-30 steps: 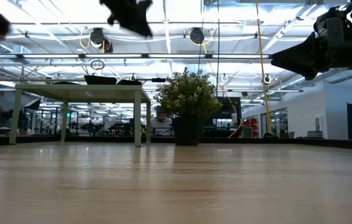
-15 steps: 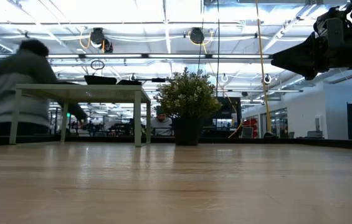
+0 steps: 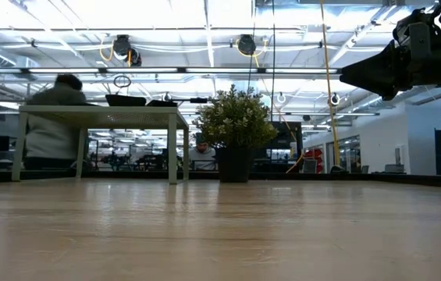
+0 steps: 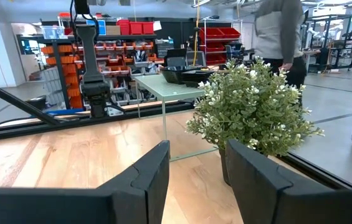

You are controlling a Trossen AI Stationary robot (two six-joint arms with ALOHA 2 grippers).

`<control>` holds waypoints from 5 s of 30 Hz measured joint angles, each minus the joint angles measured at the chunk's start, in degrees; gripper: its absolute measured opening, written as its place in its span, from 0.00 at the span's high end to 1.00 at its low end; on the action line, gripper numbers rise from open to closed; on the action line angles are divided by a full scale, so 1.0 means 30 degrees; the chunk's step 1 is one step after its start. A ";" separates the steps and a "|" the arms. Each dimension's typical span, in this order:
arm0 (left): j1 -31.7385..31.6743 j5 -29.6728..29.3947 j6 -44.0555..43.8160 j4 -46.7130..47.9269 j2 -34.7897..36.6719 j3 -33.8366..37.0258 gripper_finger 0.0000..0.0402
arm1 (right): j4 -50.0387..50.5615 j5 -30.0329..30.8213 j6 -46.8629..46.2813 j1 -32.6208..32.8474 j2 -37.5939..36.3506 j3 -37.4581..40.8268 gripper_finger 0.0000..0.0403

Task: Pick & Place Mini shaped plates
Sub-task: Return to Home Position

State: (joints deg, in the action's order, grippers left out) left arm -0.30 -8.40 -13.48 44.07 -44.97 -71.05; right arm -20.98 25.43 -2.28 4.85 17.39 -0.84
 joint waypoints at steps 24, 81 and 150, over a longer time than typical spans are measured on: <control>0.2546 -0.0213 0.0435 -1.5658 0.8349 1.4179 0.68 | -0.0049 0.0000 -0.0007 -0.0002 -0.0007 -0.0007 0.64; 0.2539 -0.7397 0.5894 -2.0602 1.4877 2.3394 0.68 | -0.0042 0.0000 0.0000 -0.0002 -0.0007 -0.0007 0.64; 0.2539 -0.7389 0.5909 -2.0603 1.4869 2.3394 0.68 | -0.0042 0.0000 -0.0007 -0.0002 -0.0007 -0.0007 0.64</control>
State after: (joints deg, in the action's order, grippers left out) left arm 7.31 -30.57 4.25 -17.74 -0.36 -0.86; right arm -21.10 25.43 -2.31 4.84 17.37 -0.86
